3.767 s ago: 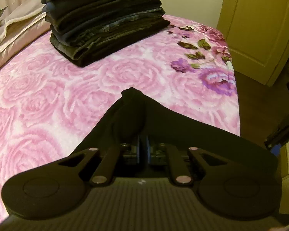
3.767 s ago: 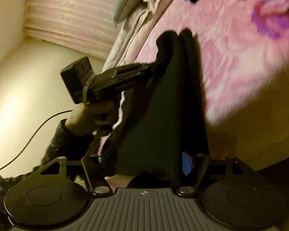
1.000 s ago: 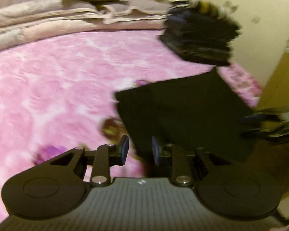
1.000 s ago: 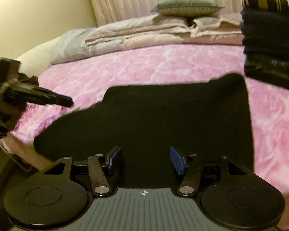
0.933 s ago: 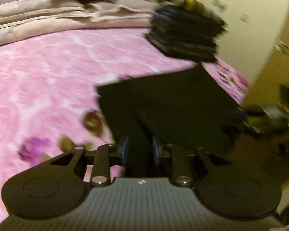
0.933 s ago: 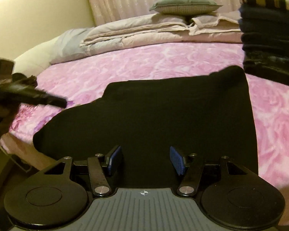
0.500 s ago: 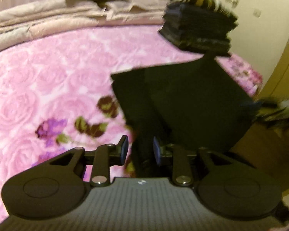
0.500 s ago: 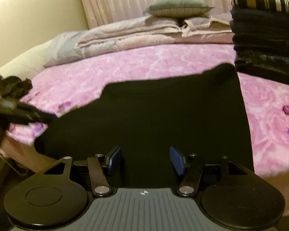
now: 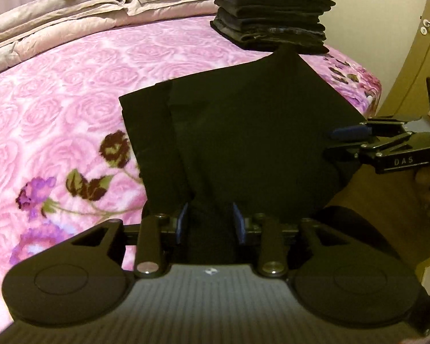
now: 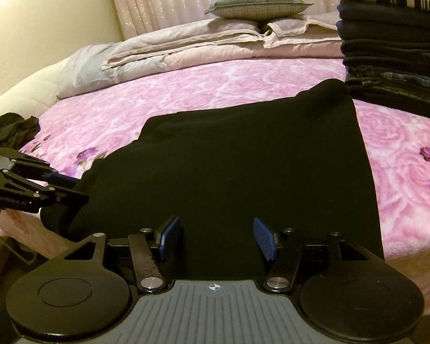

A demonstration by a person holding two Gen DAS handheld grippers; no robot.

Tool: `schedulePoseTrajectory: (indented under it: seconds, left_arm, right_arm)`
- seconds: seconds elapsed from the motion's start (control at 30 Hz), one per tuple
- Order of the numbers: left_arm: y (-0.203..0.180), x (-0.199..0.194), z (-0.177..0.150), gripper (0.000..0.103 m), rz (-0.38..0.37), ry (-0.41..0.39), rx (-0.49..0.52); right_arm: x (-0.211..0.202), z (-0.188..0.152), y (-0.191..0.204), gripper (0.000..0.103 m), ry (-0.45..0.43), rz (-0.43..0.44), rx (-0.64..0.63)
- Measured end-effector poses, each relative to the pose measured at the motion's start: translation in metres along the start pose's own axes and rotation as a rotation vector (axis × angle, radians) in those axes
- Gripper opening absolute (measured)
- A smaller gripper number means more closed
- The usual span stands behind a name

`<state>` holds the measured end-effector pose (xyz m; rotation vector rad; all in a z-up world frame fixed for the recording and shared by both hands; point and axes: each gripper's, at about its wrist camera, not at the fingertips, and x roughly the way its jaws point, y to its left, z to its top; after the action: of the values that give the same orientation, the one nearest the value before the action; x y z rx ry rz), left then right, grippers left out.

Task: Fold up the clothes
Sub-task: 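Lift the folded jacket with both grippers and carry it toward the clothes stack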

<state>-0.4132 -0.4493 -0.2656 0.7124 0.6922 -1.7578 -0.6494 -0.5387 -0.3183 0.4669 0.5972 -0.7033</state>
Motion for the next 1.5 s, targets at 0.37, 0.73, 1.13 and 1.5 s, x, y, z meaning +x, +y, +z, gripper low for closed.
schedulePoseTrajectory:
  seconds: [0.37,0.73,1.13,1.5]
  left_arm:
    - [0.000,0.001,0.000,0.030,0.010,-0.004,0.005]
    - [-0.009,-0.024,-0.001,0.029,0.063,-0.086,0.125]
    - [-0.108,0.005,-0.047,0.065,0.187,-0.061,0.819]
    - [-0.136,0.059,-0.057,0.065,0.432,-0.076,1.082]
  right_arm:
    - [-0.001,0.002,0.006,0.061,0.023,-0.001,-0.055]
    - [-0.030,-0.038,0.047,0.086,0.062,-0.207,-0.618]
    - [0.029,-0.097,0.054,0.068,0.136,-0.384,-1.173]
    - [-0.003,-0.042,0.044,0.042,0.036,-0.310,-0.938]
